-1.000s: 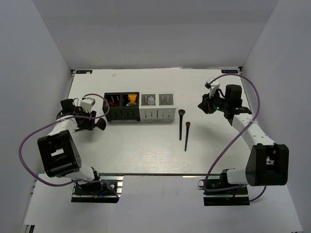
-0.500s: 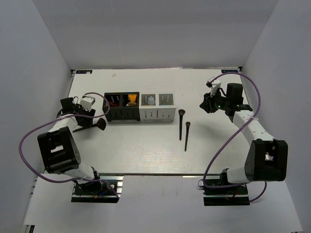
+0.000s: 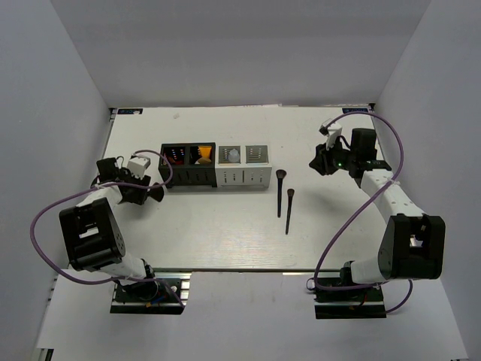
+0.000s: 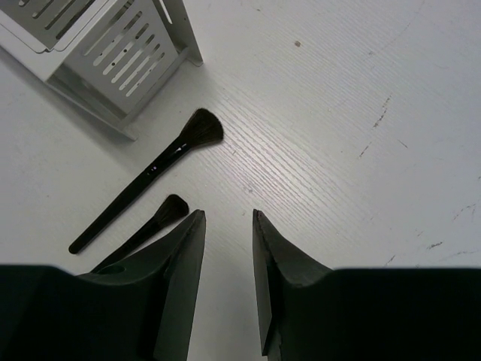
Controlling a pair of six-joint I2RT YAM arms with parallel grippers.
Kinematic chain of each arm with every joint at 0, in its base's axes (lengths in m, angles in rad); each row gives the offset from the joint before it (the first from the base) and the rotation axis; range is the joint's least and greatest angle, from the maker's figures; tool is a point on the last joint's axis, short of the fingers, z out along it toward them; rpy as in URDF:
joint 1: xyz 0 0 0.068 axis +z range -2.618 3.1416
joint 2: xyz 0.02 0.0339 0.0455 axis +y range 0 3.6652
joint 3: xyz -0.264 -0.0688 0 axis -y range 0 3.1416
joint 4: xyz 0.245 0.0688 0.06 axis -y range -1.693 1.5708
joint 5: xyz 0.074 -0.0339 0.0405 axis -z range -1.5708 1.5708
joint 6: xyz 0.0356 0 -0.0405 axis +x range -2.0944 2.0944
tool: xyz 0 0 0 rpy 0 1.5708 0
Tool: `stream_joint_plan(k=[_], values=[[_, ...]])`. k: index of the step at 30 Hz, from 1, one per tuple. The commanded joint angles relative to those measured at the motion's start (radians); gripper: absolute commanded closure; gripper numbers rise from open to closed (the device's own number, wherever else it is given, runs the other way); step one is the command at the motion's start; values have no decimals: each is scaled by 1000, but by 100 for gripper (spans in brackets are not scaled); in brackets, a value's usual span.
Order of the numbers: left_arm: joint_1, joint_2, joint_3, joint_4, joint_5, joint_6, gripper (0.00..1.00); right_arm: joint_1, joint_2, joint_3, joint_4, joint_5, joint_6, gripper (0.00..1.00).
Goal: Organize the makeup
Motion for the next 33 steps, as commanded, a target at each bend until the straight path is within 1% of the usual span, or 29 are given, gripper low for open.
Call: stream_joint_plan(k=[1, 4, 12, 25, 28, 32, 33], values=[[-3, -27, 0, 47, 1, 9, 33, -10, 7, 53, -13, -22, -18, 62], [-3, -22, 10, 62, -13, 9, 34, -10, 11, 56, -13, -20, -18, 62], [-3, 13, 13, 72, 6, 12, 34, -10, 19, 72, -24, -11, -14, 62], [-3, 59, -35, 105, 35, 12, 39, -10, 19, 98, -73, -2, -23, 62], [-3, 59, -46, 105, 42, 7, 42, -10, 18, 102, -80, 9, -32, 62], [-3, 30, -94, 107, 38, -2, 56, -11, 16, 107, -76, 7, -14, 62], [-3, 25, -107, 110, 35, -9, 61, -10, 13, 108, -76, 6, -11, 62]])
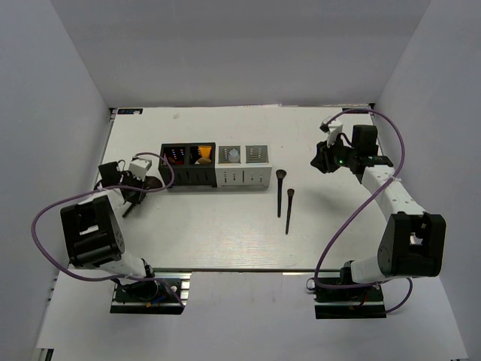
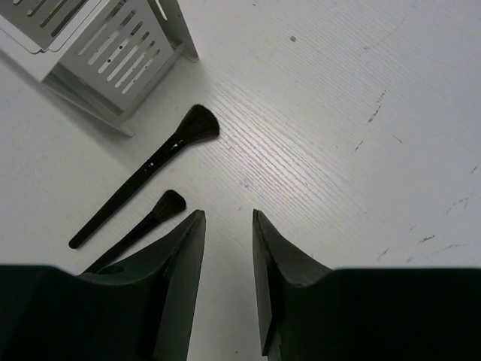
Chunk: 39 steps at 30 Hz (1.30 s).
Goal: Organize the makeup
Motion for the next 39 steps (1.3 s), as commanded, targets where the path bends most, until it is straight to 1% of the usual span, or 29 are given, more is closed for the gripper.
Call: stream_joint_plan(k=[1, 2, 5, 6, 8, 9, 13, 15, 19, 20, 23, 24, 25, 26, 28, 29, 30, 31, 32, 34, 35, 37, 39], values=[[-3, -21, -68, -32, -3, -5, 64, -2, -8, 53, -3, -5, 10, 62], [-3, -33, -86, -34, -10, -9, 68, -5, -8, 56, -3, -8, 12, 62], [7, -52, -111, -41, -27, -20, 73, -5, -17, 58, 2, -2, 10, 62], [7, -59, -115, -48, -51, -29, 77, -3, -20, 58, 2, -1, 10, 62], [7, -72, -117, -46, -68, -37, 79, -6, -28, 53, 3, -7, 10, 62], [7, -82, -117, -37, -102, -58, 81, -5, -35, 49, 6, -8, 12, 62], [7, -124, -86, 9, -164, -132, 85, -3, -58, 33, 12, -24, 16, 62], [7, -148, -36, 32, -206, -192, 86, -2, -71, 21, 17, -34, 15, 62], [7, -211, 49, 78, -213, -322, 90, 0, -89, 1, 12, -48, 12, 62], [7, -227, 64, 83, -214, -397, 91, 2, -94, -2, 14, -51, 10, 62], [-9, -294, 99, 107, -182, -511, 94, 2, -97, -8, 6, -64, 4, 62], [-9, -315, 98, 119, -162, -523, 94, 3, -98, -10, -4, -67, 3, 63], [-18, -332, 96, 153, -73, -539, 95, 5, -98, -7, -11, -71, -3, 63], [-18, -364, 96, 165, -38, -587, 97, 3, -98, -4, -17, -73, -5, 63], [-18, -395, 95, 192, 19, -623, 96, 5, -97, 4, -35, -80, -13, 63], [-29, -426, 86, 233, 81, -682, 96, 5, -98, 6, -40, -84, -14, 63], [-29, -440, 80, 256, 112, -703, 96, 5, -97, 10, -44, -84, -14, 63], [-53, -451, 76, 277, 144, -727, 96, 5, -97, 12, -54, -88, -14, 63], [-65, -458, 75, 297, 198, -770, 96, 6, -94, 21, -57, -90, -16, 63], [-93, -458, 86, 348, 250, -816, 96, 6, -89, 30, -64, -99, -16, 63], [-125, -452, 105, 363, 285, -863, 96, 8, -86, 36, -67, -100, -13, 64], [-160, -415, 133, 373, 319, -919, 96, 11, -78, 45, -69, -105, -5, 63], [-226, -377, 176, 394, 333, -942, 96, 9, -74, 58, -70, -105, 4, 63]])
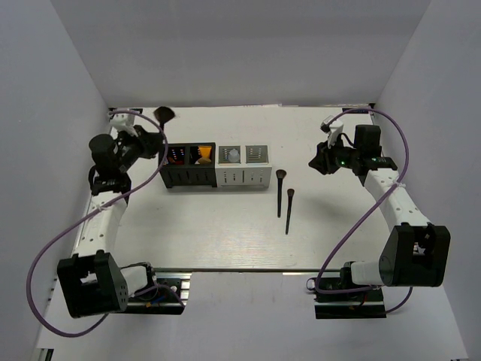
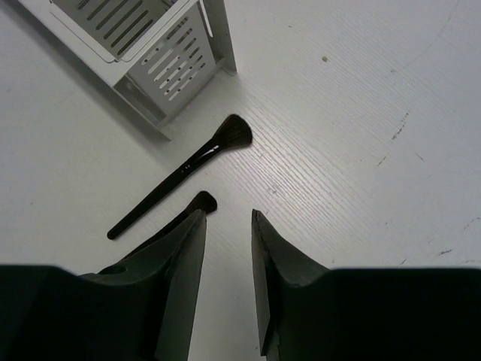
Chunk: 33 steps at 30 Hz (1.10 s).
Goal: Organize the makeup
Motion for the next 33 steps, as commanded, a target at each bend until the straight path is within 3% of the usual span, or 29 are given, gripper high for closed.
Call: stream_joint_plan(k=[1, 9, 15, 19, 33], values=[[-85, 45, 77, 84, 112, -133, 96, 5, -2, 53, -8, -32, 9, 64], [-371, 258, 280, 146, 84, -147, 95, 3, -6, 52, -10, -15, 29, 64], [-528, 414, 314, 363, 55, -184, 95, -1, -17, 32, 4, -6, 35, 64], [-594, 543, 351, 520, 27, -187, 95, -1, -21, 24, 18, 0, 43, 64], [-683, 824, 489, 764, -39, -150, 96, -4, -38, -11, 27, 19, 41, 63]])
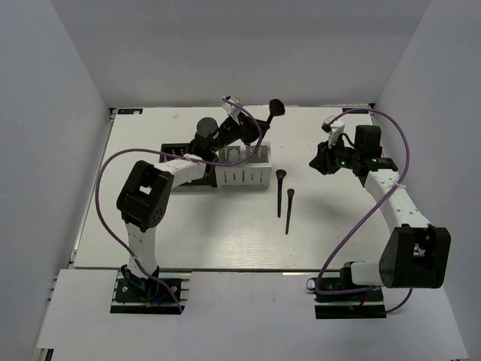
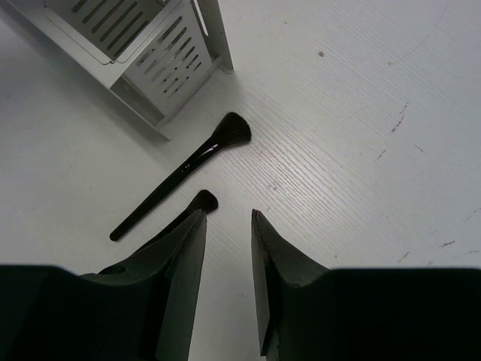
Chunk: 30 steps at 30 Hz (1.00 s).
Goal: Organize the makeup
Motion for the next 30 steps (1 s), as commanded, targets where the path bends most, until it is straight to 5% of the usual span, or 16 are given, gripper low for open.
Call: stream_joint_plan(k=[1, 21, 30], values=[[-9, 9, 25, 109, -27, 10, 96, -6, -29, -8, 27, 7, 9, 63], [-18, -43, -186, 114, -57, 86, 93, -7, -15, -2, 18, 12, 2, 63], [-36, -76, -220, 91, -82, 102, 77, -7, -18, -3, 13, 7, -4, 63]])
